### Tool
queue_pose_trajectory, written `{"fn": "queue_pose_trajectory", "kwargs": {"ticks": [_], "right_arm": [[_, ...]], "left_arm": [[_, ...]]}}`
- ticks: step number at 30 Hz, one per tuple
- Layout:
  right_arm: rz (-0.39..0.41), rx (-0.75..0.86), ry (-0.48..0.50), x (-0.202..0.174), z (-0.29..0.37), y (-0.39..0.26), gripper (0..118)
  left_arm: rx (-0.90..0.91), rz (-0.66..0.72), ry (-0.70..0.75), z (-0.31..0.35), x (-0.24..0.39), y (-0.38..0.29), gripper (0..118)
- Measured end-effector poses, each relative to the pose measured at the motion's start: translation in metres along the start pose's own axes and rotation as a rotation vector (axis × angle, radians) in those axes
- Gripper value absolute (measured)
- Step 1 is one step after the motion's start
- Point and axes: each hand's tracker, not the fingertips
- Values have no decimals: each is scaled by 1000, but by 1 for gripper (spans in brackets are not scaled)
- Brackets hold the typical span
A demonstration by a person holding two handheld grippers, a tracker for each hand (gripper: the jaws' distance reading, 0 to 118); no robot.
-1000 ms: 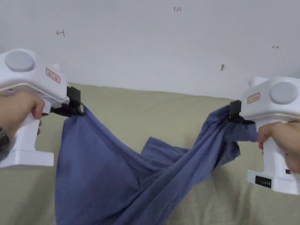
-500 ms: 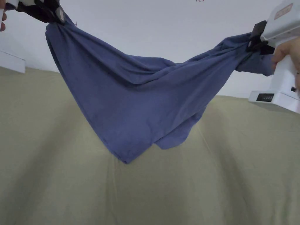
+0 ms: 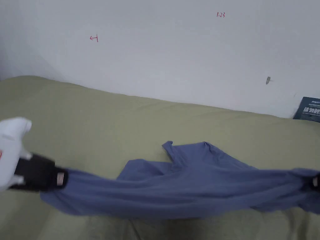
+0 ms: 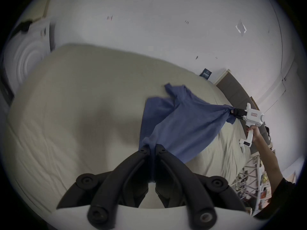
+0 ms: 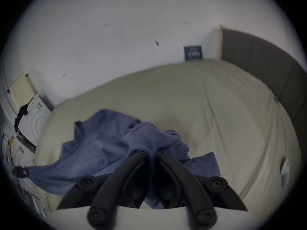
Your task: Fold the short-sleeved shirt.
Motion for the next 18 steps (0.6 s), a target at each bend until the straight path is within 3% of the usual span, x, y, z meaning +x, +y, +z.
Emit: {"fn": "queue_pose_trajectory", "kwargs": {"ticks": [2, 11, 17, 18], "right_arm": [[-62, -35, -5, 21, -4, -22, 7], [-96, -92, -4, 52, -2, -81, 7], [-117, -99, -6, 58, 6, -81, 7], [-122, -97, -7, 57, 10, -81, 8]], "left_arm": [[-58, 54, -30, 8, 1, -39, 4], [-212, 187, -21, -2, 0, -170, 4], [-262, 292, -39, 5, 21, -163, 4], [-243, 312, -37, -7, 13, -217, 4]]}}
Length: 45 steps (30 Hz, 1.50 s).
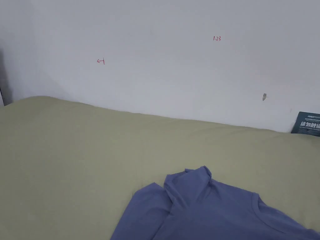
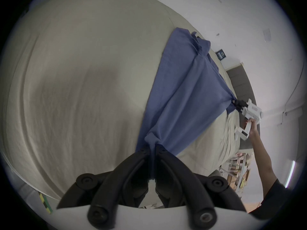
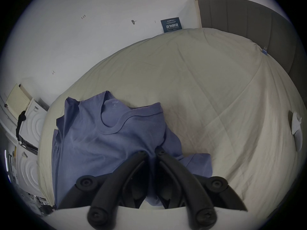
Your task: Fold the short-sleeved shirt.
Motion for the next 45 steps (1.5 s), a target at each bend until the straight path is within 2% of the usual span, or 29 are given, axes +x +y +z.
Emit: {"fn": "queue_pose_trajectory", "kwargs": {"ticks": [2, 3, 4, 5, 6, 9, 11, 14, 16, 18, 19, 20, 21, 23, 24, 25, 28, 31, 37, 38, 39, 41, 42, 44, 45], "right_arm": [[6, 12, -11, -6, 13, -7, 14], [40, 30, -26, -10, 22, -10, 24], [71, 65, -31, -14, 33, -15, 48], [108, 98, -45, -19, 46, -23, 70], [127, 125, -63, -23, 59, -28, 87], [180, 253, -71, -39, 111, -49, 91], [250, 335, -84, -65, 146, -66, 94], [363, 354, -97, -106, 183, -96, 97], [408, 359, -114, -132, 201, -122, 98], [406, 363, -133, -146, 209, -152, 97], [415, 360, -117, -150, 216, -167, 94], [415, 346, -90, -152, 222, -183, 85], [403, 346, -93, -152, 223, -197, 61], [394, 340, -89, -150, 227, -224, 2], [380, 364, -155, -148, 227, -239, 2], [385, 389, -178, -144, 228, -253, 1], [383, 311, -109, -133, 228, -277, 1], [393, 270, -101, -131, 226, -291, 1], [383, 268, -62, -130, 225, -275, 1], [384, 271, -59, -129, 226, -269, 2], [378, 276, -53, -127, 226, -265, 2], [363, 272, -34, -128, 230, -254, 2], [350, 265, -23, -126, 230, -251, 2], [319, 244, 1, -122, 230, -245, 2], [306, 233, 21, -121, 230, -243, 2]], "left_arm": [[69, 16, 21, 4, -3, 0, 12], [88, 13, 32, 6, -4, 3, 26], [93, -6, 60, 11, 9, -3, 57], [116, -27, 104, 16, 15, -2, 78], [140, -52, 124, 21, 16, 1, 84], [301, -107, 142, 40, 30, -6, 84], [416, -188, 168, 58, 57, -8, 84], [524, -394, 252, 72, 131, -7, 83], [579, -523, 352, 63, 161, -7, 83], [609, -613, 432, 51, 190, -26, 77], [630, -643, 429, 47, 201, -39, 53], [635, -637, 407, 43, 208, -47, 20], [635, -624, 376, 40, 212, -58, 0], [644, -600, 305, 34, 220, -86, 0], [634, -596, 290, 31, 217, -95, 0], [630, -589, 307, 26, 217, -109, 0], [596, -564, 315, 9, 204, -146, 0], [482, -511, 314, -4, 187, -161, 0], [436, -447, 342, 20, 149, -118, 0], [388, -392, 335, 25, 135, -103, 1], [342, -345, 333, 27, 122, -89, 11], [362, -228, 358, 34, 92, -71, 78], [363, -211, 384, 34, 82, -65, 78], [350, -219, 418, 29, 68, -60, 97], [351, -227, 411, 27, 65, -58, 100]]}}
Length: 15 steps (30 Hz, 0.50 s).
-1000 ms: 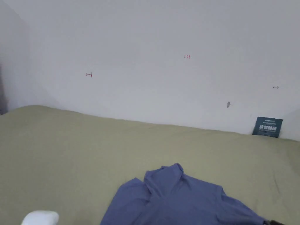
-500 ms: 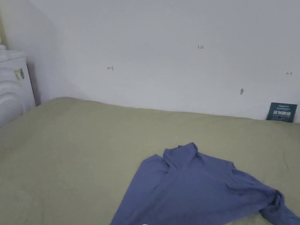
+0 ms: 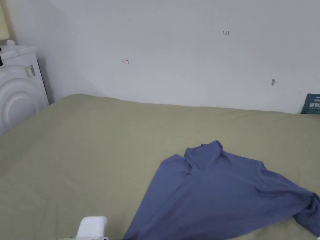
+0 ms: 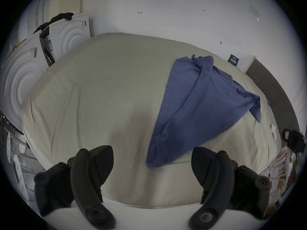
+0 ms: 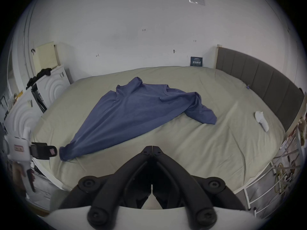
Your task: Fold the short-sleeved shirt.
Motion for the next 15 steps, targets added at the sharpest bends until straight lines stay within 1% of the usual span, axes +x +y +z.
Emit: {"fn": "queue_pose_trajectory", "kwargs": {"ticks": [2, 5, 6, 9, 10, 11, 12, 13, 14, 15], "right_arm": [[-14, -3, 10, 4, -3, 2, 2], [-8, -10, 11, 4, -12, 5, 2], [-5, -12, 15, 5, -12, 5, 2], [0, -12, 35, 4, -16, 6, 2], [1, -12, 35, 4, -17, 6, 2], [1, -13, 36, 4, -17, 7, 2], [4, -15, 36, 3, -19, 6, 2], [7, -17, 30, 3, -20, 6, 2], [11, -19, 24, 3, -21, 6, 2], [14, -19, 19, 3, -22, 6, 2]], "left_arm": [[-17, -5, -36, -8, 3, -1, 100], [-4, -13, -58, -21, 16, -3, 100], [-14, -24, -42, -27, 21, -3, 100], [-21, -119, 103, -47, 31, -8, 99], [-24, -111, 116, -50, 32, -10, 95], [-21, -70, 72, -51, 28, -11, 76], [4, 4, 13, -49, 27, -13, 37], [43, 65, -43, -45, 26, -14, 2], [102, 56, -48, -42, 27, -18, 2], [104, 26, -12, -42, 32, -17, 2]]}}
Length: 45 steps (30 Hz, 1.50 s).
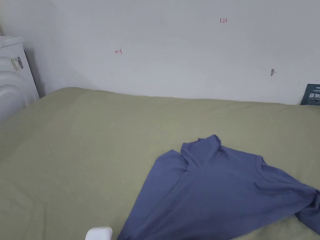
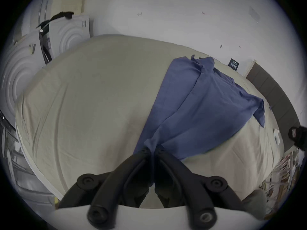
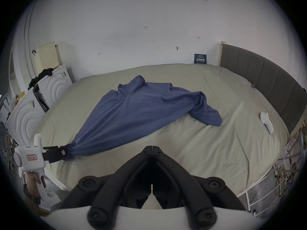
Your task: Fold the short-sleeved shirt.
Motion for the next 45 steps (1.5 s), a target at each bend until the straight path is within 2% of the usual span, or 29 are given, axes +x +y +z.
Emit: {"fn": "queue_pose_trajectory", "kwargs": {"ticks": [2, 6, 8, 12, 16, 17, 18, 19, 20, 21, 22, 24, 28, 30, 31, 32, 34, 35, 36, 37, 40, 45], "right_arm": [[2, -2, -1, -2, -1, 2, 2], [2, 3, 10, 0, -14, 15, 2], [40, 6, 1, -1, -31, 34, 2], [201, -4, 59, -10, -107, 108, 2], [408, -86, 112, -35, -215, 199, 2], [444, -124, 147, -41, -248, 224, 10], [438, -174, 172, -45, -280, 248, 41], [411, -223, 152, -49, -309, 265, 94], [407, -309, 136, -52, -339, 281, 115], [418, -348, 127, -54, -365, 292, 118], [427, -291, 137, -55, -383, 298, 115], [501, -263, 138, -62, -413, 302, 113], [621, -326, 253, -74, -456, 291, 113], [646, -359, 211, -82, -465, 278, 113], [653, -365, 197, -84, -470, 274, 104], [651, -360, 193, -87, -471, 270, 81], [569, -352, 306, -86, -462, 271, 7], [524, -330, 360, -86, -456, 271, 7], [515, -272, 379, -86, -447, 268, 7], [517, -200, 333, -86, -440, 274, 6], [510, -178, 354, -87, -413, 283, 6], [458, -12, 356, -72, -348, 316, 6]], "left_arm": [[-63, -71, -4, -7, 7, 1, 2], [-64, -34, -26, -7, 4, 1, 2], [-60, -44, -20, -6, 4, 3, 2], [-80, -33, -28, -8, -2, 6, 2], [-111, -12, -36, -15, -6, 5, 2], [-112, -12, -37, -16, -6, 4, 2], [-113, -13, -37, -16, -5, 4, 2], [-115, -15, -35, -17, -5, 4, 2], [-125, -20, -35, -19, -4, 4, 2], [-129, -24, -33, -20, -4, 4, 2], [-128, -24, -31, -20, -4, 4, 2], [-130, -13, -31, -21, -4, 5, 2], [-134, -2, -32, -23, -5, 5, 2], [-133, -7, -25, -25, -4, 4, 2], [-132, -7, -21, -25, -3, 3, 2], [-129, -7, -18, -26, -2, 2, 2], [-120, -5, -13, -24, -2, 0, 2], [-118, -4, -13, -24, -2, 0, 2], [-117, -6, -13, -24, -2, 0, 2], [-118, -7, -14, -24, -2, 0, 2], [-114, 20, -27, -22, -5, 2, 2], [-60, 82, -75, -15, -14, 19, 2]]}}
